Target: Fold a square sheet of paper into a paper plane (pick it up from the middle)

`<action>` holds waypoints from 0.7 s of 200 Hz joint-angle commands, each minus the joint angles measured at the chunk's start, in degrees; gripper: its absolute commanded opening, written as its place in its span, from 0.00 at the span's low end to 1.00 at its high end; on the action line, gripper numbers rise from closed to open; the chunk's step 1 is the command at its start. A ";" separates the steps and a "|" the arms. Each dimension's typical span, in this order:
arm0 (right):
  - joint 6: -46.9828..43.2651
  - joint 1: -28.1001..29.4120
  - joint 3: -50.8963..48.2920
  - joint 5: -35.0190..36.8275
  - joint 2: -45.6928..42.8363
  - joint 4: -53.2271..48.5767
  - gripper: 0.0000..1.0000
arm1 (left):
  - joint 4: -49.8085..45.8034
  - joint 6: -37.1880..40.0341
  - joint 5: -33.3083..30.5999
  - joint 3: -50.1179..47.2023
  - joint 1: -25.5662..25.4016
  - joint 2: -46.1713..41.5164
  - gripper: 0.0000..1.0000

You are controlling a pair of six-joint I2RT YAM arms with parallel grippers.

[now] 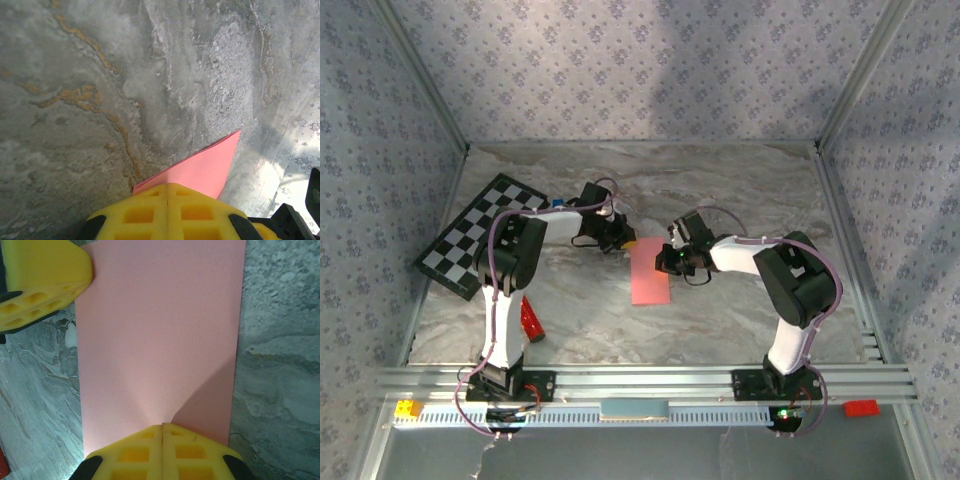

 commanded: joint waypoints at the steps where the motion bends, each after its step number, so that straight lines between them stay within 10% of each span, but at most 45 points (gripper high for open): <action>1: 0.09 0.08 -3.59 5.10 3.62 -10.76 0.00 | -0.07 -0.79 -8.60 0.40 2.30 2.22 0.01; 140: -0.13 -0.05 -3.31 4.66 3.70 -10.98 0.00 | -2.15 0.62 -10.73 4.11 3.67 2.97 0.02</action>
